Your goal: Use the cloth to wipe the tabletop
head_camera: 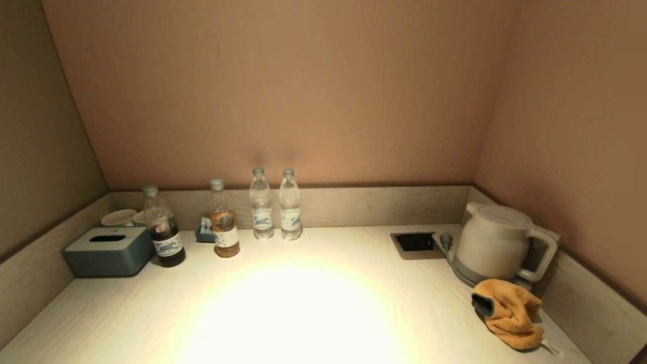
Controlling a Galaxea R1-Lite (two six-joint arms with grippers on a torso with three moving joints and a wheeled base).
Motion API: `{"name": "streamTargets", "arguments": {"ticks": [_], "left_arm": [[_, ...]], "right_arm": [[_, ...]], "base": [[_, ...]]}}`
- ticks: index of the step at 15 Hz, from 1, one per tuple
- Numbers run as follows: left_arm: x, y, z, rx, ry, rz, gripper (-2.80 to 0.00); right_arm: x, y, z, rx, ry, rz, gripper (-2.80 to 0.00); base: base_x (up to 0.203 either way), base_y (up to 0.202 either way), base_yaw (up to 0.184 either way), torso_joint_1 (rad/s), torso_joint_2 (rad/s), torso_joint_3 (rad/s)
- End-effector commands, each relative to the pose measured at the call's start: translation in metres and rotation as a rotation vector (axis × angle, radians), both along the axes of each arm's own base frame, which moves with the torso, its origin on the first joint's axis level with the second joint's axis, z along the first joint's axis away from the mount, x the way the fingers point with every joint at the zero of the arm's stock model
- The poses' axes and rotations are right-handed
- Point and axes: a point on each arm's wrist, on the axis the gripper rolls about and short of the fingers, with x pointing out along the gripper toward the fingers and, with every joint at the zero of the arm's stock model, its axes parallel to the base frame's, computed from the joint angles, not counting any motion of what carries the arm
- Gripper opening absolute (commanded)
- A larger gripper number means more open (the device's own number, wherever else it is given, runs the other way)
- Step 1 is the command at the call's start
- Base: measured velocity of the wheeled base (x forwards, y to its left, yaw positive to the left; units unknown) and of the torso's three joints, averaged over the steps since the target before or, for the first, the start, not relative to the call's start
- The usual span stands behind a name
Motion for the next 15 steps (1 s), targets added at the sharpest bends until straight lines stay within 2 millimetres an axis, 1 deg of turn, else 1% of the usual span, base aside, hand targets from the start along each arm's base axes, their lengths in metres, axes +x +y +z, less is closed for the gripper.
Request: {"name": "streamTargets", "arguments": {"ticks": [1, 15], "left_arm": [[0.0001, 0.0000, 0.0000, -0.001, 0.002, 0.000, -2.80], [0.0001, 0.0000, 0.0000, -0.001, 0.002, 0.000, -2.80]], "right_arm": [[-0.0001, 0.0000, -0.0014, 0.057, 0.014, 0.000, -2.80], [0.0000, -0.0001, -0.0019, 0.057, 0.016, -0.002, -2.80]], "base": [[0.000, 0.000, 0.000, 0.000, 0.00, 0.000], [0.000, 0.000, 0.000, 0.000, 0.00, 0.000]]}}
